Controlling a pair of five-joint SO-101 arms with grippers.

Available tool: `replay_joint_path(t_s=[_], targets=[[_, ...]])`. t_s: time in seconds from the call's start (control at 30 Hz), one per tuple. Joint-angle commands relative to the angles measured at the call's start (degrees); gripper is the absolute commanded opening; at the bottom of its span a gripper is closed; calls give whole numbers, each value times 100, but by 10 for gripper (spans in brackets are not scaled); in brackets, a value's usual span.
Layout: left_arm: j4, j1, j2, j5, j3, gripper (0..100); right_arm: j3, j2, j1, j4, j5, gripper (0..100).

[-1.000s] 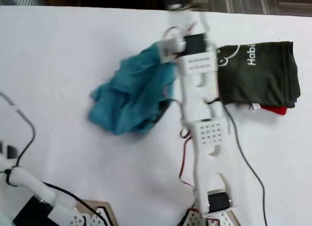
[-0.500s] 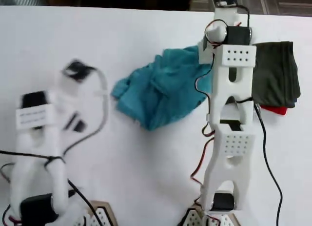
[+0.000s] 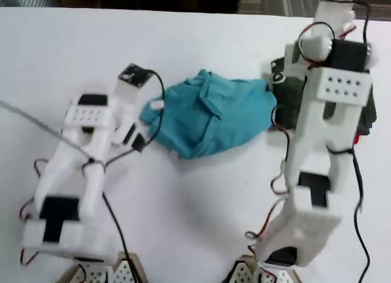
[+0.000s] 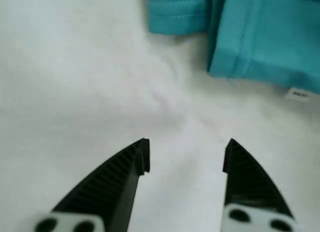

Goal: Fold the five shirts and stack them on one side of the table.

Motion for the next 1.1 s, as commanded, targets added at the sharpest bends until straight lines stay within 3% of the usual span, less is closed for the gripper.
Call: replay_joint_path(t_s=[0.0,0.27,0.43,0.77,1.07], targets=[[484,70,659,457,-1112,255,1310,-1165,66,84,35,222],[1662,484,1266,554,-2712,256,3657,-2193,92,-989,466,222],[1644,818,1802,519,-2993,256,4246,-2686,92,-1253,466,221],[1697,826,3121,519,-4145,255,4818,-3398,101,-1244,484,222],[1697,862,3657,519,-4400,251,4976,-3407,101,-1253,484,222]])
